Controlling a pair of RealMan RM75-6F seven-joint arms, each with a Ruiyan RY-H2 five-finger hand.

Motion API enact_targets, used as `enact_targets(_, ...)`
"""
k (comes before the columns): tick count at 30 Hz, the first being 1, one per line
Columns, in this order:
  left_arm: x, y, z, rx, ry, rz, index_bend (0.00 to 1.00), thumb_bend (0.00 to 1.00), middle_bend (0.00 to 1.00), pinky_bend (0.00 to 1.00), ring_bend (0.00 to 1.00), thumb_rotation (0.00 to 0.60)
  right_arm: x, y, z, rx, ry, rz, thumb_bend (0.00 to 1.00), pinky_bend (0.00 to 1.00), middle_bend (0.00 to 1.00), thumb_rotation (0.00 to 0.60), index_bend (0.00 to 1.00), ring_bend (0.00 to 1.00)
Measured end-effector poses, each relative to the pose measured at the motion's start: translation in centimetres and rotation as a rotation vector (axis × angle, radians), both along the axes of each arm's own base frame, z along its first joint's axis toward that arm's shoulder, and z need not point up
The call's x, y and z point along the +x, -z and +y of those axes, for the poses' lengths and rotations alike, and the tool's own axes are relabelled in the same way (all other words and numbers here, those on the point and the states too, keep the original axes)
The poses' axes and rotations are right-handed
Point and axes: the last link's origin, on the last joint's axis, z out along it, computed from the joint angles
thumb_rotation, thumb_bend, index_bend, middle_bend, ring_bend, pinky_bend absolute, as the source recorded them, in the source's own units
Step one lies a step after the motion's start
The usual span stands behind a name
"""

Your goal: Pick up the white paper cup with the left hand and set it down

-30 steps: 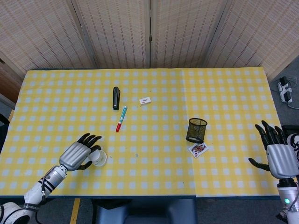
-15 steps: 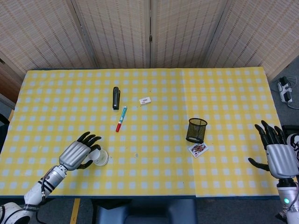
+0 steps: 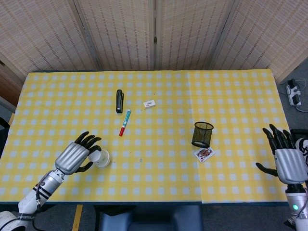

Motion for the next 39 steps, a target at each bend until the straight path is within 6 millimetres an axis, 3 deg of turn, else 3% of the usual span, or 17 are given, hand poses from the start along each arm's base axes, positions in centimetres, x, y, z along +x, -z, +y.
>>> enact_targets(14,-0.7,0.1,0.4,0.055,-0.01,0.129,0.4,0.47,0.28,0.06,0.26,0.6,-0.2,0.1,-0.1,0.003,0.004,-0.003,0.06,0.0,0.0,0.6,0.0,0.08)
enact_targets(26,0.3,-2.8,0.8,0.029,-0.122,-0.155,0.4,0.47,0.33,0.11,0.31,0.6,-0.1,0.1,-0.1,0.008,0.005,-0.007,0.06,0.0,0.0,0.6,0.0,0.09)
enact_targets(31,0.3,-2.9,0.7,-0.007,-0.147,-0.286,0.4,0.47,0.34,0.13,0.33,0.6,-0.1,0.1,-0.2,0.01,0.006,-0.006,0.06,0.0,0.0,0.6,0.0,0.08)
enact_targets(34,0.0,-2.6,0.7,-0.024,-0.146,-0.286,0.4,0.47,0.34,0.13,0.33,0.6,-0.1,0.1,-0.2,0.009,0.004,-0.004,0.06,0.0,0.0,0.6,0.0,0.08)
enact_targets(39,-0.7,-1.8,0.9,0.016,-0.093,-0.144,0.4,0.47,0.4,0.13,0.38,0.6,0.0,0.1,-0.2,0.009,0.008,-0.003,0.06,0.0,0.0,0.6,0.0,0.08)
